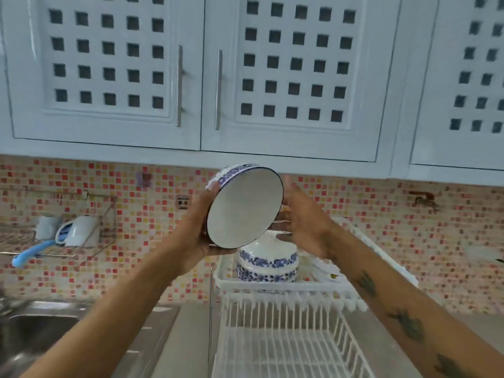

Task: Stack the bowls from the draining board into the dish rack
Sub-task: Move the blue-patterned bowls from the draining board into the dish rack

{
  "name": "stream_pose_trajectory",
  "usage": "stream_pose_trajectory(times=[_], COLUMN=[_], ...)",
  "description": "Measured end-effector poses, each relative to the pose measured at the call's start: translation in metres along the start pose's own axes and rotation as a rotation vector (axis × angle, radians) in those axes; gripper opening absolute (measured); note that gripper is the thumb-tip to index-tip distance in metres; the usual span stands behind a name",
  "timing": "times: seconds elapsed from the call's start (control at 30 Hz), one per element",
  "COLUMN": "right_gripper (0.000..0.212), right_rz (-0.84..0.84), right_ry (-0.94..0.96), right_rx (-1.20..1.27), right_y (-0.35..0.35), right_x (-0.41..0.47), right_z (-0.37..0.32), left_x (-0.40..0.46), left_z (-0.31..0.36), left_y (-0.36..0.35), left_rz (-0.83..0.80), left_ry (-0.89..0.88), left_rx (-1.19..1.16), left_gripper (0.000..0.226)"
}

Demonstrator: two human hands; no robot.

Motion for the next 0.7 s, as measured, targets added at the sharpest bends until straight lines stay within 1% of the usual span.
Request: stream_pose_trajectory(times=[0.03,0.07,0.1,0.2,0.23,0.27,0.33,0.37,0.4,0.47,0.57,0.6,0.7], right_gripper=[0.086,0.091,0.094,0.097,0.096,0.088,0.065,0.061,0.064,0.070,0.052,0.050,0.054], right_rz=[-0.013,-0.016,-0.022,-0.032,-0.027,-0.003,0.068,0.099,0.114,0.158,0.239,0.255,0.284], right_ry=[-0.022,-0.033,-0.035,-0.024,-0.040,-0.059,-0.084,-0.091,-0.101,-0.120,-0.070,-0.059,-0.044], right_rx=[0.047,0.091,0.126,0.111,0.088,0.060,-0.025,-0.079,-0.111,-0.081,-0.033,-0.022,0.008], right_y=[0.011,0.022,0.032,0.050,0.051,0.053,0.055,0.056,0.056,0.056,0.058,0.058,0.060], right_x=[0.002,0.006,0.010,0.021,0.019,0.019,0.018,0.021,0.024,0.032,0.040,0.045,0.058], right_z=[-0.001,-0.002,-0.003,-0.005,-0.006,-0.003,0.009,0.019,0.029,0.049,0.064,0.069,0.082], left_x=[0.003,0.007,0.011,0.016,0.018,0.021,0.030,0.034,0.038,0.041,0.048,0.050,0.061], left_z=[0.002,0.003,0.005,0.003,-0.001,-0.006,-0.019,-0.026,-0.032,-0.044,-0.064,-0.068,-0.075], left_y=[-0.012,-0.021,-0.029,-0.046,-0.051,-0.055,-0.058,-0.059,-0.059,-0.059,-0.056,-0.055,-0.052], left_rz=[0.044,0.079,0.114,0.188,0.191,0.189,0.205,0.208,0.218,0.225,0.216,0.208,0.188], left_ry=[-0.045,-0.085,-0.147,-0.336,-0.372,-0.390,-0.394,-0.385,-0.374,-0.369,-0.369,-0.365,-0.352], left_rx=[0.098,0.186,0.266,0.522,0.603,0.673,0.812,0.888,0.957,1.027,1.047,1.064,1.117], left_gripper=[0.073,0.081,0.082,0.068,0.069,0.072,0.083,0.089,0.092,0.096,0.098,0.099,0.103])
Point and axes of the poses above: each hand's wrist, its own x-axis towards the middle knuckle, its own y-axis out of the back of the hand, z = x × y, the point moved 4 cm from there along x, towards the middle knuckle, and after that the axes turned 7 degrees about -z, right-handed, at the moved point
